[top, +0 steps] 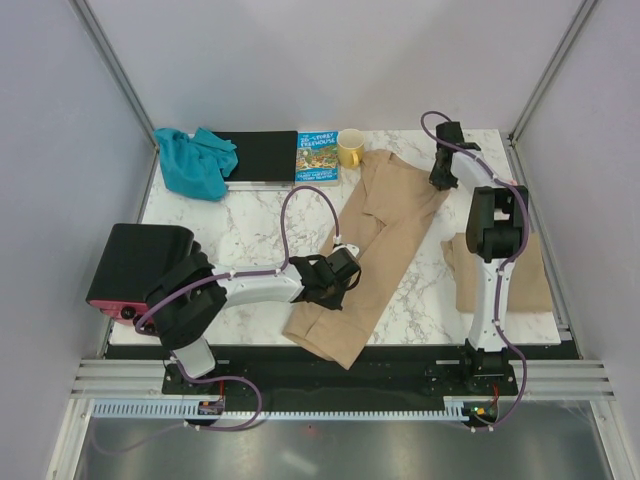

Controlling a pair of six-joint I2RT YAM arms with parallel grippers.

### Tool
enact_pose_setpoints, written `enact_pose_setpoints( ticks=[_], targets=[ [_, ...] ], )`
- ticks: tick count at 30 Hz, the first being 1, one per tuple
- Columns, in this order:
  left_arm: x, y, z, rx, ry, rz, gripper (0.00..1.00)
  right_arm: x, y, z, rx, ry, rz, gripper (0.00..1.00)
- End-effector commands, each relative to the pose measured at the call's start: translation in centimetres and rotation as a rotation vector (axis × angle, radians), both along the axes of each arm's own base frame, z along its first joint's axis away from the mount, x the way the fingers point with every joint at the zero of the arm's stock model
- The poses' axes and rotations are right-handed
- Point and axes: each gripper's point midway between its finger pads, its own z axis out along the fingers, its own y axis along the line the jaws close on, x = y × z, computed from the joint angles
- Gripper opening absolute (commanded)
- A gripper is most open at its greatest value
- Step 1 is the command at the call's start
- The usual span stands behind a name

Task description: Fold and stack the t-shirts

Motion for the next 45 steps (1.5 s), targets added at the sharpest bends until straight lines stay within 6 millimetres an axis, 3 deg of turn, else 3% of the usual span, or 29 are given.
enact_pose_setpoints(
  ticks=[1, 4, 5, 6, 7, 9, 10, 13, 16, 20, 26, 30, 37, 45],
  targets=[
    [-4.3, 5.6, -4.2, 0.22, 0.16, 0.011, 0.02, 2.1, 0.5, 0.8, 0.019, -0.045, 0.06, 0.1],
    [-4.0, 5.2, -3.9, 0.218, 0.146, 0.006, 0.02, 2.2, 0.6, 1.9, 0.025, -0.08, 0.081, 0.14],
    [-3.6, 4.8, -3.6, 0.212, 0.135, 0.009, 0.02, 2.4, 0.8, 4.4, 0.026, -0.137, 0.09, 0.16],
    [-3.4, 4.7, -3.5, 0.214, 0.129, 0.007, 0.02, 2.3, 0.9, 4.6, 0.031, -0.17, 0.094, 0.17],
    [-3.1, 4.7, -3.2, 0.219, 0.116, 0.009, 0.04, 2.3, 0.9, 7.6, 0.031, -0.237, 0.096, 0.19],
    [-2.3, 4.2, -2.4, 0.212, 0.084, 0.002, 0.1, 2.2, 1.1, 9.3, 0.038, -0.299, 0.108, 0.22],
    [-1.8, 4.1, -1.8, 0.212, 0.057, 0.009, 0.14, 2.0, 1.2, 11.9, 0.035, -0.354, 0.111, 0.23],
    [-0.1, 3.5, 1.0, 0.182, -0.028, 0.026, 0.19, 1.4, 0.7, 15.0, 0.013, -0.409, 0.103, 0.24],
    [1.1, 2.6, 3.9, 0.123, -0.099, 0.036, 0.21, 0.2, 0.1, 16.2, -0.011, -0.421, 0.08, 0.26],
    [1.9, 0.8, 7.3, 0.034, -0.149, 0.003, 0.21, -1.2, -0.2, 14.3, -0.02, -0.345, 0.06, 0.26],
    [1.6, -1.3, 8.3, -0.011, -0.13, -0.062, 0.21, -2.2, 0.1, 9.1, -0.002, -0.233, 0.067, 0.12],
    [1.2, -2.3, 7.4, -0.007, -0.114, -0.098, 0.2, -2.2, 0.1, 6.9, 0.004, -0.194, 0.066, 0.06],
    [-0.3, -3.3, 3.2, 0.009, -0.023, -0.148, 0.07, -2.0, 0.3, 3.8, 0.007, -0.14, 0.071, 0.04],
    [-1.8, -2.9, -0.1, 0.062, 0.057, -0.174, 0.02, -2.4, -0.1, 0.3, -0.01, -0.022, 0.066, 0.03]
  ],
)
